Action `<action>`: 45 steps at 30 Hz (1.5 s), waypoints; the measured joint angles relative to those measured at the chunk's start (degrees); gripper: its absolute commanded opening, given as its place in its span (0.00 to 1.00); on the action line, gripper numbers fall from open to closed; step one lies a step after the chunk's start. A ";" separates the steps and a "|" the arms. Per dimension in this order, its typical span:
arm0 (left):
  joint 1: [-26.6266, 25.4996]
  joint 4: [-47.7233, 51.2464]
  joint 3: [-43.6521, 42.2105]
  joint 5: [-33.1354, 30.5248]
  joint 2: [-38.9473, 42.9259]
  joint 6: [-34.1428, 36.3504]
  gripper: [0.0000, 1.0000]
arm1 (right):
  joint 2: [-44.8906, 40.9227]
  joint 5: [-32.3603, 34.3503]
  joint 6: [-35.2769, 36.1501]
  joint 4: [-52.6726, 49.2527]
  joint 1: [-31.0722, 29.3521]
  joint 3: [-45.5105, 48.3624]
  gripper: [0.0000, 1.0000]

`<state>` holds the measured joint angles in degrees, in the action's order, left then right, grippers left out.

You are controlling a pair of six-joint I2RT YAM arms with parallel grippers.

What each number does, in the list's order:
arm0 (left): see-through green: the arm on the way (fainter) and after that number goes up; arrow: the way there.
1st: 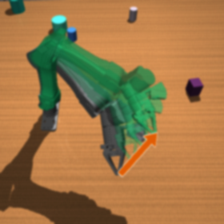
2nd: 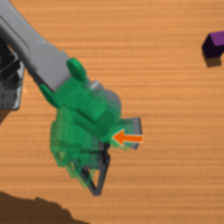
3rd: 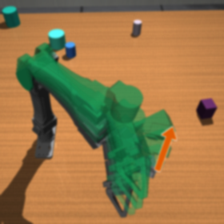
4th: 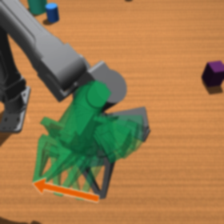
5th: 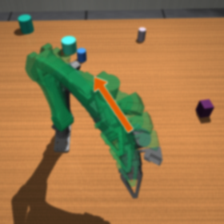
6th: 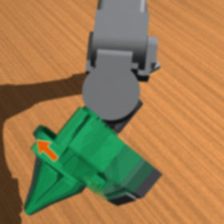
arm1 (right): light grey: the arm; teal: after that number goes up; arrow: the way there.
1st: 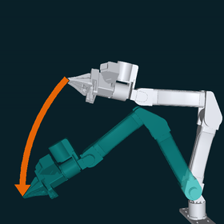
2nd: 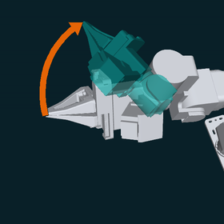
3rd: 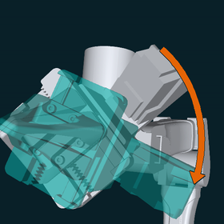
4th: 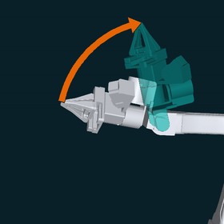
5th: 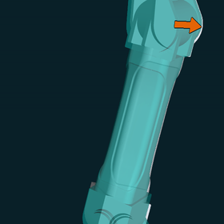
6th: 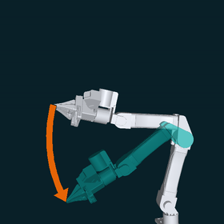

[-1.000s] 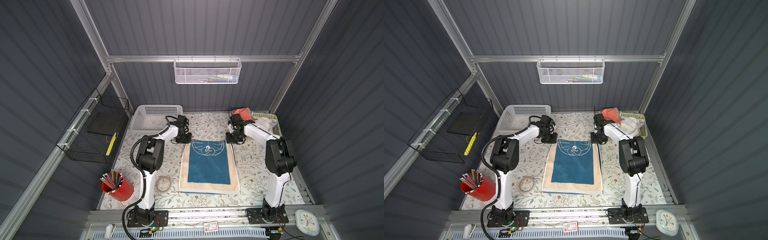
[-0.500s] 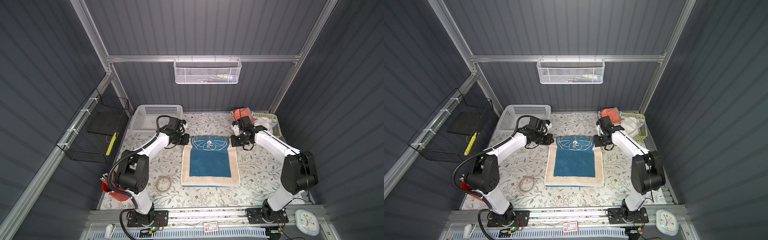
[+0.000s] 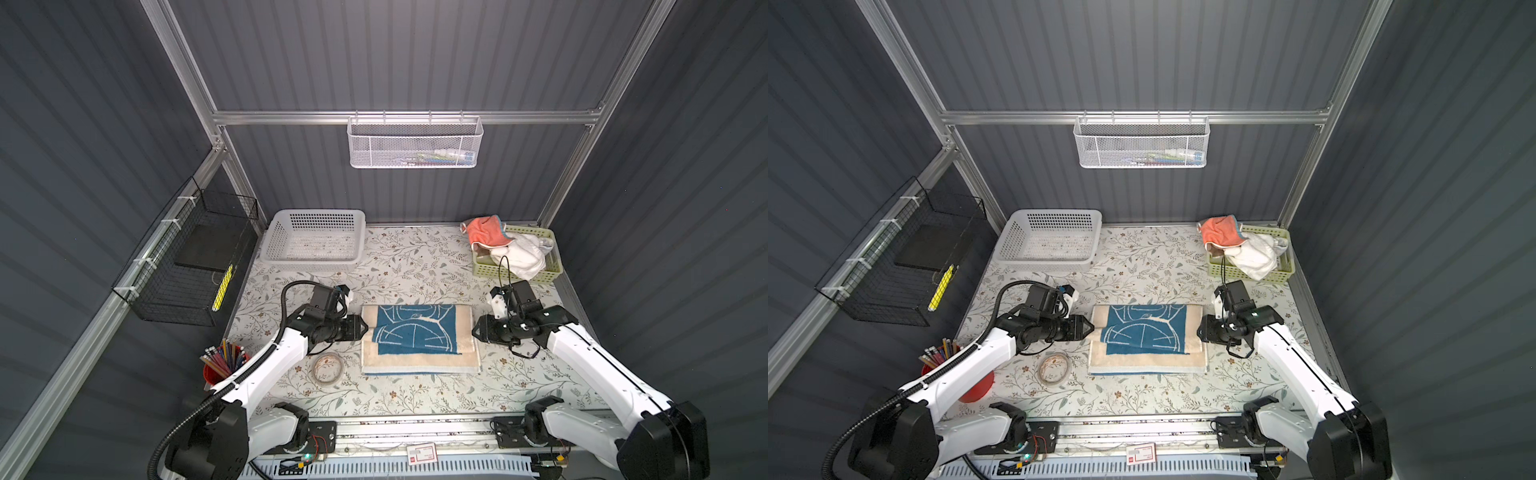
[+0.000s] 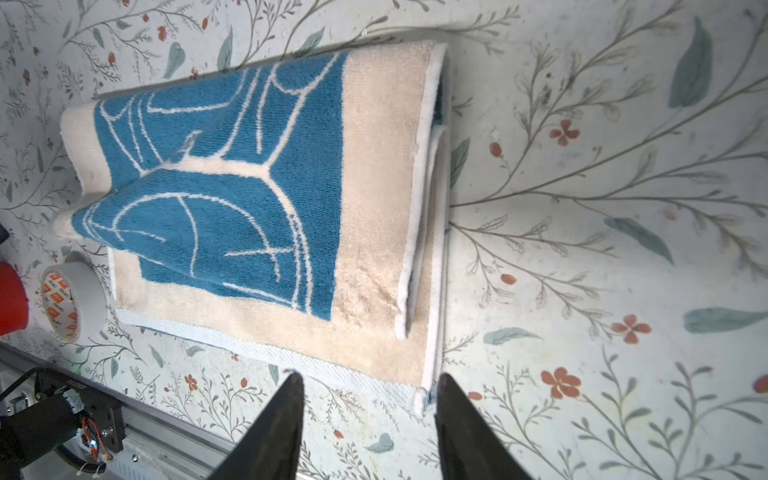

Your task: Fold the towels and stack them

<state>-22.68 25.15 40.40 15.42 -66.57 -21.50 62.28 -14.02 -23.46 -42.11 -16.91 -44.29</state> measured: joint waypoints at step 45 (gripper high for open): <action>0.17 11.54 9.73 9.14 -7.13 -5.97 0.00 | 12.57 -3.72 4.04 -11.67 3.17 -13.62 0.00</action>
<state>-22.50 36.69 50.13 24.56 -73.69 -27.46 74.85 -17.74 -19.42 -53.78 -13.74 -57.91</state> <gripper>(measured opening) 0.049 0.048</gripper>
